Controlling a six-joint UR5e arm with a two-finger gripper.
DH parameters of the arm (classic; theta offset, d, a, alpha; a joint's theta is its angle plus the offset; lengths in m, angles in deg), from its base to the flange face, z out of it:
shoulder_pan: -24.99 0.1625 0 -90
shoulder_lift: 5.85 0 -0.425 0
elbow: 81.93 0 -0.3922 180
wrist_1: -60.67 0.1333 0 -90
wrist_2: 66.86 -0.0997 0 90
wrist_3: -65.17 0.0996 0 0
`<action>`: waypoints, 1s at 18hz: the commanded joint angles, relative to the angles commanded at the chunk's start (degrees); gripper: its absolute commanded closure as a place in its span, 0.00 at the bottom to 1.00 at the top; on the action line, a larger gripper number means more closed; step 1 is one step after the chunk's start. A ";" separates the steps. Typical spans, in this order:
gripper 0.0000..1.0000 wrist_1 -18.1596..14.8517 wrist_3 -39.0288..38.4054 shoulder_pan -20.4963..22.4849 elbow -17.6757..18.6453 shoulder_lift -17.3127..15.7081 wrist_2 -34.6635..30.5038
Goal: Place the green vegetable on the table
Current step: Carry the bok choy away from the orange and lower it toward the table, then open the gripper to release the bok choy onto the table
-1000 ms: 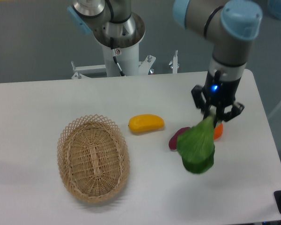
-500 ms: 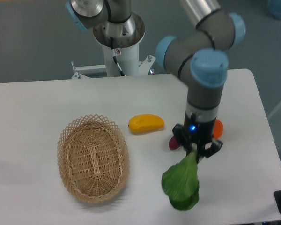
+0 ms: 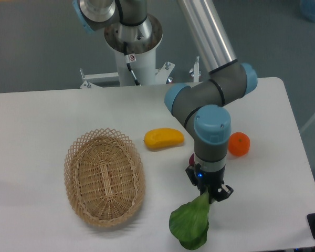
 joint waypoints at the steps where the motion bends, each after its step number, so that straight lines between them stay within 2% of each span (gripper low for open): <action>1: 0.80 0.18 0.09 -0.35 0.53 0.00 0.00; 5: 0.79 0.27 0.26 -0.53 1.76 0.00 -0.26; 7: 0.69 0.35 0.26 -0.53 1.67 0.09 -0.26; 8: 0.55 0.35 0.26 -0.53 1.50 0.09 -0.26; 9: 0.45 0.35 0.35 -0.53 1.06 0.09 -0.26; 10: 0.26 0.35 0.53 -0.53 0.89 0.26 -0.26; 11: 0.00 0.53 1.40 -0.53 0.80 0.44 -0.35; 14: 0.00 0.70 1.76 -0.53 0.80 -0.09 -0.35; 18: 0.00 0.44 1.23 -0.53 -1.39 -1.40 -0.26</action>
